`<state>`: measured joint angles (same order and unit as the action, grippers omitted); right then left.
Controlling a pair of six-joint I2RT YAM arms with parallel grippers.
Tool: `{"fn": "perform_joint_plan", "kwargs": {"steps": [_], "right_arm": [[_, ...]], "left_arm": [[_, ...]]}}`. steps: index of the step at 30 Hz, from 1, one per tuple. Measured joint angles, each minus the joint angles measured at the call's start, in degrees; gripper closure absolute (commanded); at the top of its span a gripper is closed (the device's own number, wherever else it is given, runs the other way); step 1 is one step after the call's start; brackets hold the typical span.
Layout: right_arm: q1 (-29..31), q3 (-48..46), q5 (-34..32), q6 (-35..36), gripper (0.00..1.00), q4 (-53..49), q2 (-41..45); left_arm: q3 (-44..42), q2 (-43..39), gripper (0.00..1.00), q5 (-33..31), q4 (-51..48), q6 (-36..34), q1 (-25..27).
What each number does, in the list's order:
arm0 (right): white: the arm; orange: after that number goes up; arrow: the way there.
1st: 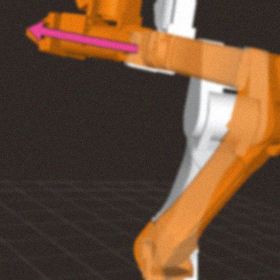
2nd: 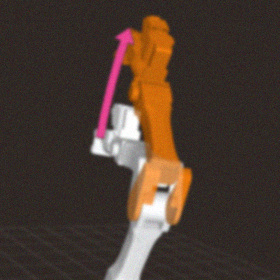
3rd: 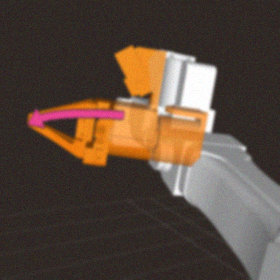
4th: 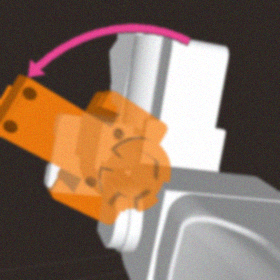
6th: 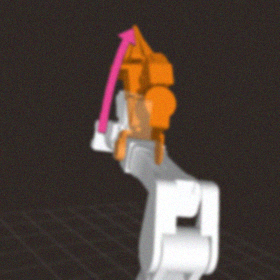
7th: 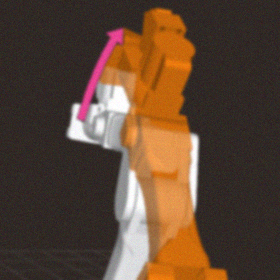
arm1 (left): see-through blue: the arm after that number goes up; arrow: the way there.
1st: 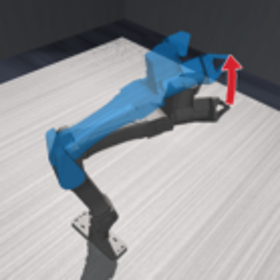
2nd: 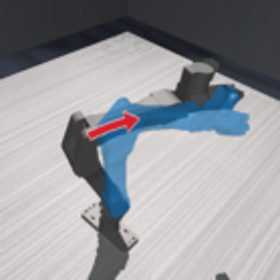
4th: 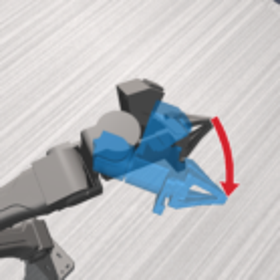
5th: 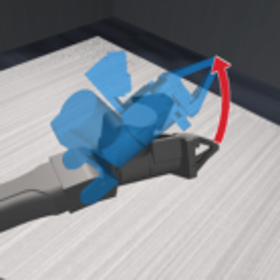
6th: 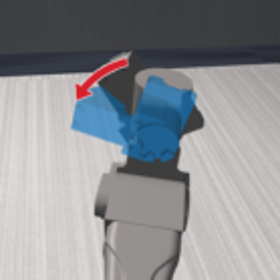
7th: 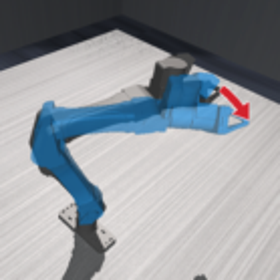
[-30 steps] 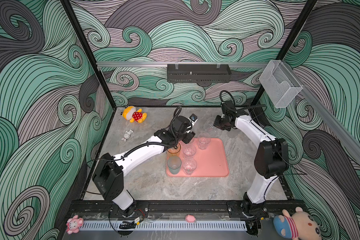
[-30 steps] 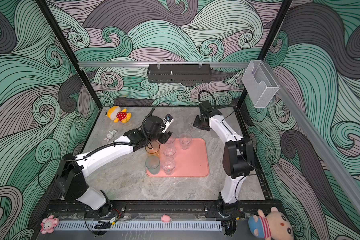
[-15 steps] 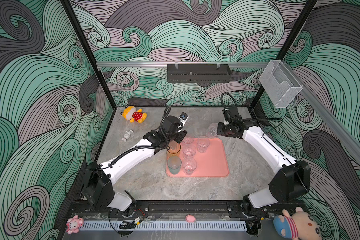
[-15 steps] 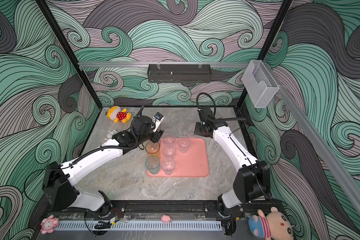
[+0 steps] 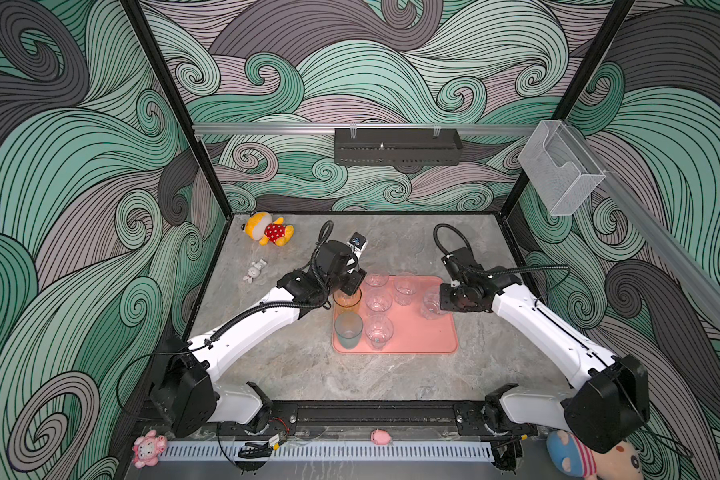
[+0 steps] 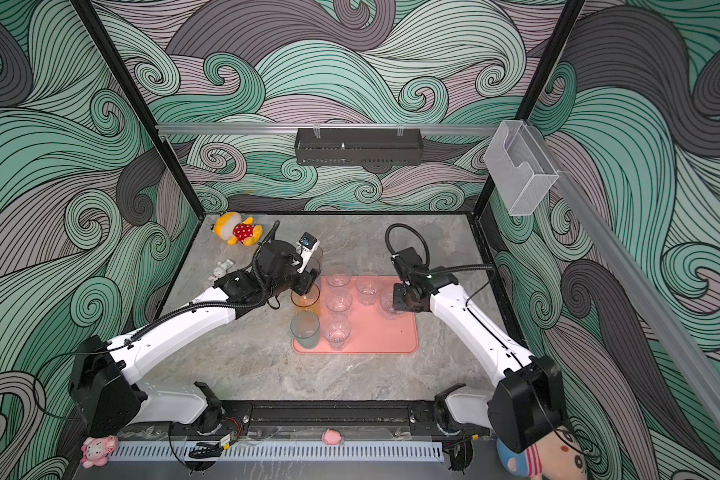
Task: Place the glasses into the tray
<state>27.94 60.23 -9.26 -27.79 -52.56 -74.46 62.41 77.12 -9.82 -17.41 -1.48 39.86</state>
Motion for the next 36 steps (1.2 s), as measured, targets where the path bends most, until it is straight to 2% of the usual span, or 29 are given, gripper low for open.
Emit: {"fn": "perform_joint_plan", "kwargs": {"steps": [5, 10, 23, 36], "right_arm": [[6.8, 0.0, 0.0, -3.1, 0.98, 0.7, -4.1], [9.1, 1.9, 0.1, -4.2, 0.98, 2.9, -11.0], [4.9, 7.3, 0.7, -2.6, 0.98, 7.9, -19.7], [5.6, 5.5, 0.6, -2.5, 0.97, 8.9, -18.3]], "left_arm": [[-1.7, -0.3, 0.37, 1.0, 0.1, 1.4, 0.0], [-2.3, -0.5, 0.37, 1.4, -0.2, 2.4, 0.0], [-3.6, -1.4, 0.37, 1.3, -0.6, 3.0, 0.0], [-3.6, -1.4, 0.37, 0.9, -0.6, 3.0, 0.0]]}}
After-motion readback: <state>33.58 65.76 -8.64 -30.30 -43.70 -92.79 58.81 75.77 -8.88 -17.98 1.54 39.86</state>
